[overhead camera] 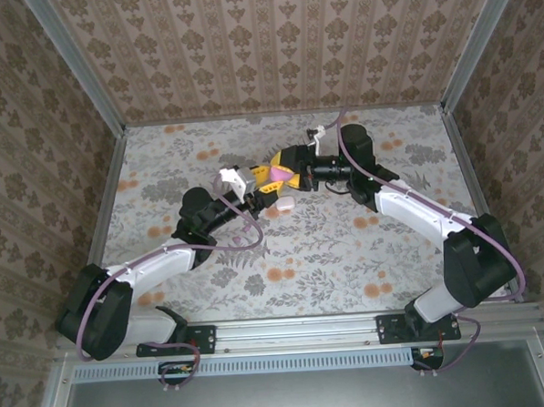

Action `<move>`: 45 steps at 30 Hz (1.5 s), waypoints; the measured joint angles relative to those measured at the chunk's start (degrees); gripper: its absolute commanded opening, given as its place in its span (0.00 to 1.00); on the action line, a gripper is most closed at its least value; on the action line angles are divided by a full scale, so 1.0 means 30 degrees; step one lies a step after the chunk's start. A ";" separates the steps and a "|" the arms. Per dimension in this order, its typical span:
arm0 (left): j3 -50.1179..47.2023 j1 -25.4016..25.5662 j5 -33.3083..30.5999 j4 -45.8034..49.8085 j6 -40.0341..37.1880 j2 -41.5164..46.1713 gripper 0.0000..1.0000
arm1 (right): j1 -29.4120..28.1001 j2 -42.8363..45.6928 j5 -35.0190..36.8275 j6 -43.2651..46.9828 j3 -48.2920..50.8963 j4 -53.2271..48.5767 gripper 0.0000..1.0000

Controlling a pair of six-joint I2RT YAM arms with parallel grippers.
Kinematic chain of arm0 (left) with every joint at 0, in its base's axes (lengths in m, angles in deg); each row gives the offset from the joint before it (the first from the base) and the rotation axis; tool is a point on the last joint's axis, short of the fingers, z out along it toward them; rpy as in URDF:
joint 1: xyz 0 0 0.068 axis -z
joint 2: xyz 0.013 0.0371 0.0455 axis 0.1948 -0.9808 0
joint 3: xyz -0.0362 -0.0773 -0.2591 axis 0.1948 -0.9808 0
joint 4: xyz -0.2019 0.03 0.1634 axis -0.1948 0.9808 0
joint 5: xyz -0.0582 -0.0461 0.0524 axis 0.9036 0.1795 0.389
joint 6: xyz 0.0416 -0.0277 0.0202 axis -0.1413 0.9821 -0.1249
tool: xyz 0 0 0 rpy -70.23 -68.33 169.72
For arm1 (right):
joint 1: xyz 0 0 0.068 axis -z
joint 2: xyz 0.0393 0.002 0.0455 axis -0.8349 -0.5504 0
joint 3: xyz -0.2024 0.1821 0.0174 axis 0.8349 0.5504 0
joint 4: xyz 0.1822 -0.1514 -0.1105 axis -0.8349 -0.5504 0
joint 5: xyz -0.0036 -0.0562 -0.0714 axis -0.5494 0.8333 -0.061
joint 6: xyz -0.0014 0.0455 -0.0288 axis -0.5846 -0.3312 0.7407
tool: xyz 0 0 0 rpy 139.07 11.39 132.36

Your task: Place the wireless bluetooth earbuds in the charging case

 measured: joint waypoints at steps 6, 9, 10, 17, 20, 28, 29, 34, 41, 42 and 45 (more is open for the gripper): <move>-0.0036 0.0015 -0.0321 -0.0226 0.0000 0.0007 0.37 | 0.0124 0.0124 -0.0357 -0.0226 0.0459 0.0801 0.57; -0.0087 0.0087 -0.0386 -0.0270 0.0000 0.0007 0.37 | 0.0262 0.0437 -0.0459 -0.0219 0.0699 0.0831 0.56; -0.0087 0.0087 -0.0408 -0.0328 0.0000 0.0015 0.37 | 0.0321 0.0546 -0.0481 -0.0211 0.0780 0.0831 0.55; -0.0087 0.0087 -0.0568 -0.0386 0.0000 0.0015 0.37 | 0.0503 0.0823 -0.0801 -0.0204 0.0991 0.0925 0.52; -0.0087 0.0095 -0.0576 -0.0495 0.0000 0.0015 0.37 | 0.0503 0.0933 -0.0918 -0.0102 0.1086 0.0998 0.42; -0.0080 0.0102 -0.0364 -0.0481 -0.0007 0.0007 0.42 | 0.0576 0.1231 -0.0903 0.0787 0.1093 0.0495 0.39; -0.0080 0.0102 -0.0342 -0.0386 -0.0007 0.0007 0.43 | 0.0590 0.1290 -0.0882 0.0984 0.1093 0.0299 0.38; -0.0080 0.0109 -0.0146 -0.0138 -0.0007 0.0007 0.42 | 0.0634 0.1552 -0.0750 0.1894 0.1071 -0.0576 0.33; -0.0080 0.0138 -0.0066 0.0102 -0.0022 0.0007 0.39 | 0.0641 0.1588 -0.0670 0.2412 0.1020 -0.1049 0.35; -0.0080 0.0138 -0.0073 0.0168 -0.0044 0.0007 0.39 | 0.0648 0.1588 -0.0648 0.2441 0.1020 -0.1093 0.38; -0.0080 0.0138 -0.0066 0.0321 -0.0073 0.0007 0.35 | 0.0648 0.1588 -0.0612 0.2594 0.0991 -0.1370 0.49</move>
